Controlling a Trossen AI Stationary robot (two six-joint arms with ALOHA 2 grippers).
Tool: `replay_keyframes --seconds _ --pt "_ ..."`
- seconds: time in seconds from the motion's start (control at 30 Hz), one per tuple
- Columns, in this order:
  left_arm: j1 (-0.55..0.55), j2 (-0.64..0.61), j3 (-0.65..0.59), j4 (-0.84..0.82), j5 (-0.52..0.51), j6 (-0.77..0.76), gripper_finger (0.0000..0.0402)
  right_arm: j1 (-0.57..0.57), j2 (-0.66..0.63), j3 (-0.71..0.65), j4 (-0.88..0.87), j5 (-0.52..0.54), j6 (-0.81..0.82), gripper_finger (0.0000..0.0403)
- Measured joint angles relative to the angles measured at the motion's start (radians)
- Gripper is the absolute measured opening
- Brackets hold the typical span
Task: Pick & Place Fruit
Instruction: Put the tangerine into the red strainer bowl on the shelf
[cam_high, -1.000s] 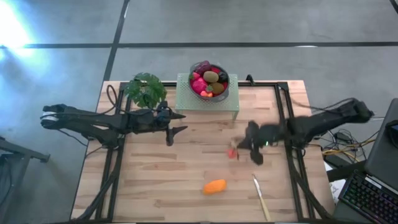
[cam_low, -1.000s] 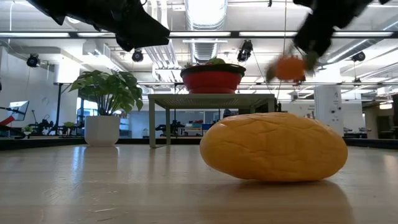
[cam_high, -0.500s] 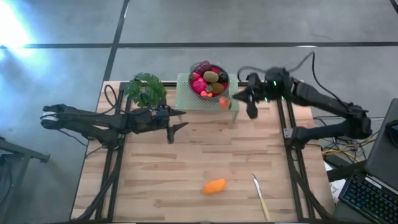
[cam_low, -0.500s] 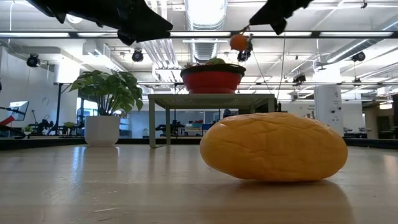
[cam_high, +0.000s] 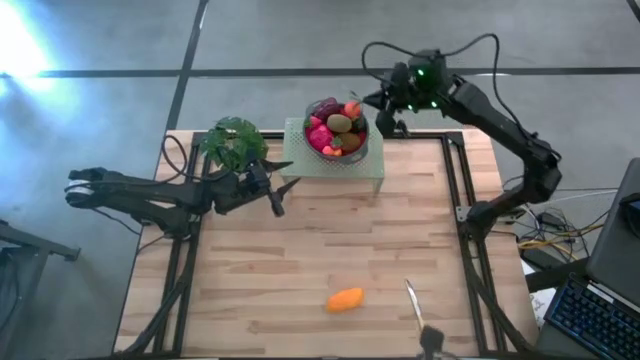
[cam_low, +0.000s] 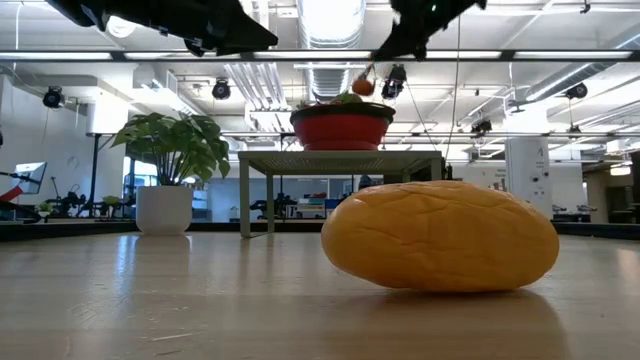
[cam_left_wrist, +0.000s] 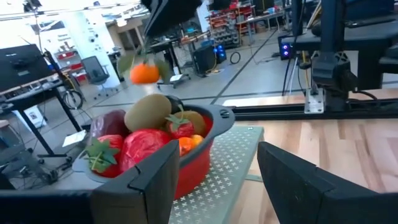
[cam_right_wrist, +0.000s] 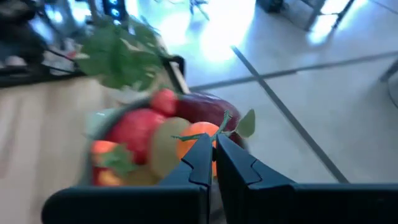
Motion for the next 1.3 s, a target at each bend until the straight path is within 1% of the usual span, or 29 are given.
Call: replay_keyframes --seconds 0.1,0.23,0.4,0.63,0.83,1.3 --pt "0.006 0.000 0.000 0.004 0.000 0.000 0.0222 -0.037 0.057 0.023 0.003 -0.004 -0.013 0.0008" --pt "0.007 0.000 -0.002 0.002 0.000 -0.005 0.0222 -0.070 0.120 0.041 0.022 -0.066 -0.019 0.0008" --pt "0.007 0.000 -0.004 0.002 0.000 -0.006 0.0222 -0.078 0.178 0.065 0.024 -0.070 -0.020 0.0008" --pt "0.007 0.000 -0.006 0.002 0.000 -0.007 0.0222 -0.076 0.184 0.062 0.016 -0.072 -0.015 0.0008" --pt "0.007 0.000 -0.007 0.002 0.000 -0.012 0.0222 -0.076 0.171 0.060 0.010 -0.122 -0.002 0.0008" --pt "0.007 0.000 -0.007 0.002 0.000 -0.016 0.0222 -0.077 0.173 0.032 -0.012 -0.122 0.000 0.0008"
